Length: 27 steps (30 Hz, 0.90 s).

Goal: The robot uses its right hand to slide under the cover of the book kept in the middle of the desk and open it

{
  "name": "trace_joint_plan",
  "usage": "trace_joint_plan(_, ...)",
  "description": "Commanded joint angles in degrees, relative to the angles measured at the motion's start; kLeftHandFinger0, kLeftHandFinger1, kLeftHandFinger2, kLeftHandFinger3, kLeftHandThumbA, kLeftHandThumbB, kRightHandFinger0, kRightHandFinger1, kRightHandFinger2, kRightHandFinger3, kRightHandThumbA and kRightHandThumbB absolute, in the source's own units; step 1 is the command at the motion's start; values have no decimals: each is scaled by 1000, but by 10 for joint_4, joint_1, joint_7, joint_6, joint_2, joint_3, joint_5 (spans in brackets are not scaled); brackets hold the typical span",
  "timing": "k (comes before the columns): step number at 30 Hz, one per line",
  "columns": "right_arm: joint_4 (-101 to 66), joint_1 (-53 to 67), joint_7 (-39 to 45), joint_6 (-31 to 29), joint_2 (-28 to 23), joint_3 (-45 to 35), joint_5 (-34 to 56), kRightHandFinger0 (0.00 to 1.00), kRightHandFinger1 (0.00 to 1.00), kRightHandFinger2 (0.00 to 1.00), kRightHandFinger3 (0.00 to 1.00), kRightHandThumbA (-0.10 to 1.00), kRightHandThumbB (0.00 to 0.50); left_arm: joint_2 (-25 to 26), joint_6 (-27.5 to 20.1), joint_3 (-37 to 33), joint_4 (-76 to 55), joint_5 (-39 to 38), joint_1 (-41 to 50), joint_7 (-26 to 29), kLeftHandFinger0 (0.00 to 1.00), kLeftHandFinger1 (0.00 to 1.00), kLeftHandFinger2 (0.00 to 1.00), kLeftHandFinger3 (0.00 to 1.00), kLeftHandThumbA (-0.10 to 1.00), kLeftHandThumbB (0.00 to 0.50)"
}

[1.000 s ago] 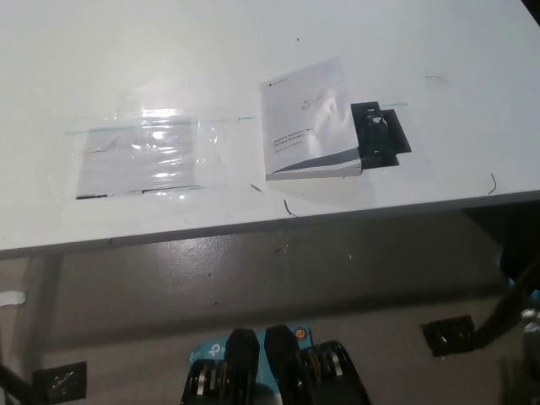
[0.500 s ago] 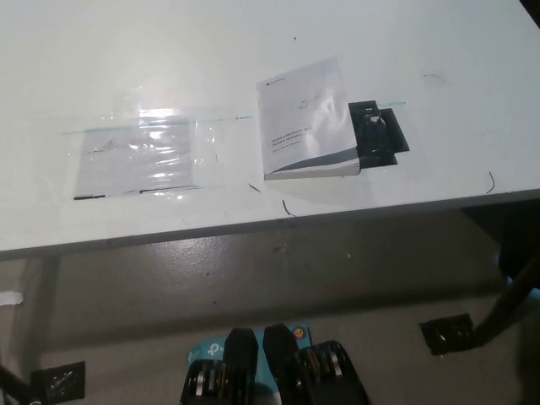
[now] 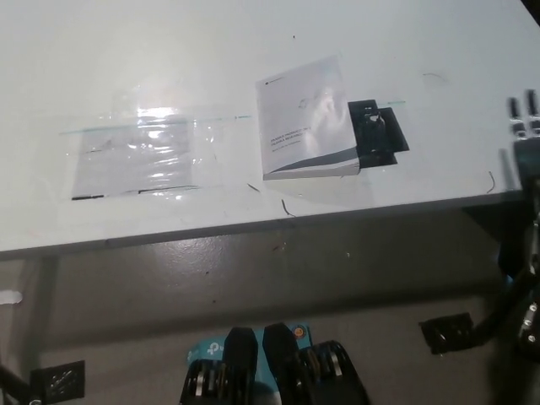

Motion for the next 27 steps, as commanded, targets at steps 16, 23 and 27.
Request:
trace_joint_plan(16, 198, -77, 91, -64, 47, 59, -44, 980, 1000, 1000, 1000, 1000, 175, 8, -13, -12, -8, -17, -4, -4, 913, 776, 818, 905, 941, 177)
trace_joint_plan(23, 227, -84, 104, -73, 54, 58, -51, 1000, 1000, 1000, 1000, 1000, 175, 7, -12, -12, -13, -14, -3, 3, 911, 789, 852, 884, 956, 165)
trace_joint_plan(27, 219, -79, 109, -71, 56, 60, -53, 1000, 1000, 1000, 1000, 1000, 185, 7, -10, -13, -12, -15, -3, 1, 920, 794, 844, 901, 937, 180)
